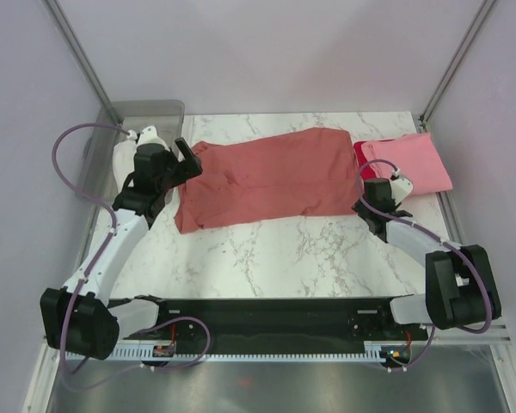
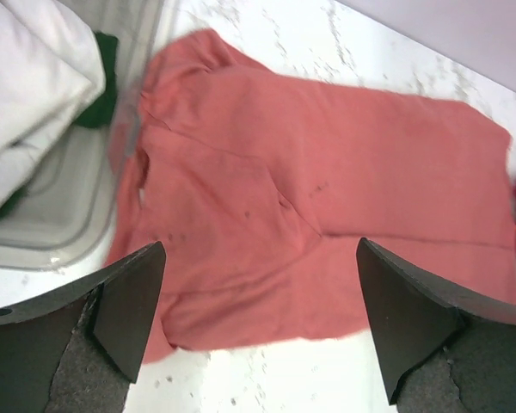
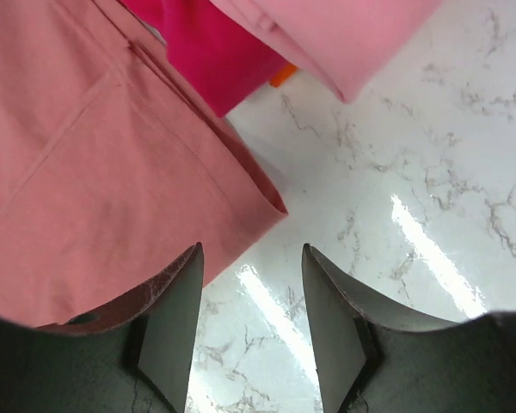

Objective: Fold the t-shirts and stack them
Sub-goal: Fold the tshirt

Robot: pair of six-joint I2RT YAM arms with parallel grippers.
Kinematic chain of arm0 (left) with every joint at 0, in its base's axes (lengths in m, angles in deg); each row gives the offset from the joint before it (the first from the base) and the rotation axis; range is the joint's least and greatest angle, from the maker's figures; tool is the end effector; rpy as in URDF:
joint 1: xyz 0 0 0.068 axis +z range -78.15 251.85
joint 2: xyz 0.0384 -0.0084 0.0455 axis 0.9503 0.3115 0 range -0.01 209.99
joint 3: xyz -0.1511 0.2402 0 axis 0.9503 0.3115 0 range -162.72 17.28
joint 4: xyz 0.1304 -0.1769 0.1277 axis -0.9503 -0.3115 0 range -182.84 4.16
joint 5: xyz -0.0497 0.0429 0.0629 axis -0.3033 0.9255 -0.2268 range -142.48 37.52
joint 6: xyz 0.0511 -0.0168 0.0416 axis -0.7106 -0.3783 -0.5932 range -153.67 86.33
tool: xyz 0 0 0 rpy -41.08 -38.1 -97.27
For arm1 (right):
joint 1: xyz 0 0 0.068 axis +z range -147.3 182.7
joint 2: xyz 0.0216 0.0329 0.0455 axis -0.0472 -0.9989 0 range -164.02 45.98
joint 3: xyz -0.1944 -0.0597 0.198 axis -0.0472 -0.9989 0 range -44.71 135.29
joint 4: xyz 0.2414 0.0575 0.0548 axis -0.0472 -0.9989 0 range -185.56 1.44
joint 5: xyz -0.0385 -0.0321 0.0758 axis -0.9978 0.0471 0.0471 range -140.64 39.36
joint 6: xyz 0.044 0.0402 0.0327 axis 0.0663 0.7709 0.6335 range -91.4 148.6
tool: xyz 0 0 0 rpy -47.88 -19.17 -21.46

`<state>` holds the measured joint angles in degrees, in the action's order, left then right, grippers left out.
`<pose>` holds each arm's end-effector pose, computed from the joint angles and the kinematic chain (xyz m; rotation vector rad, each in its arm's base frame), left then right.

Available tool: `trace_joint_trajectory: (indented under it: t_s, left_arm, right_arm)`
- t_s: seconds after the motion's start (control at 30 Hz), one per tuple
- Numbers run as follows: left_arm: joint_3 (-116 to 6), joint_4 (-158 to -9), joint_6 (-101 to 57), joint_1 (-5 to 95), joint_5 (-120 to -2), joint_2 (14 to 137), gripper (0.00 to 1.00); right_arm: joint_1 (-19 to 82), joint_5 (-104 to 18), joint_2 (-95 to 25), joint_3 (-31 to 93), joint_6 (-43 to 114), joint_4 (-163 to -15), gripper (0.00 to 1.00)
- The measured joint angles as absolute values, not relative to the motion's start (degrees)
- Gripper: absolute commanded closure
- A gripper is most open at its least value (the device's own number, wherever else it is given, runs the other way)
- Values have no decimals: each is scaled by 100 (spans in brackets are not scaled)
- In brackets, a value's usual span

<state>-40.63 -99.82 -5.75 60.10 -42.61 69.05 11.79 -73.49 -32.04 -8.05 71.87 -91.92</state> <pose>0.2776 -0.0481 0.3293 -0.3920 1.9743 -0.2702 0.2689 0.0215 0.1838 0.8493 2.1119 0.0061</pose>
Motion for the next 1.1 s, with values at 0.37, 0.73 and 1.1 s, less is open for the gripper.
trace_joint_trajectory:
  t_s: [0.37, 0.73, 1.1]
  left_arm:
    - [-2378, -9995, 105, 6008, -5277, 5596, 0]
    - [-1307, -9877, 207, 6008, -5509, 4739, 0]
    - [-680, -9844, 574, 6008, -5614, 4593, 1]
  right_arm:
    - [1181, -7463, -4035, -1015, 7862, -8276, 53]
    - [1185, -7852, -3556, -1246, 7991, -8387, 100]
    - [1183, -8219, -1928, -2193, 7963, -8663, 100]
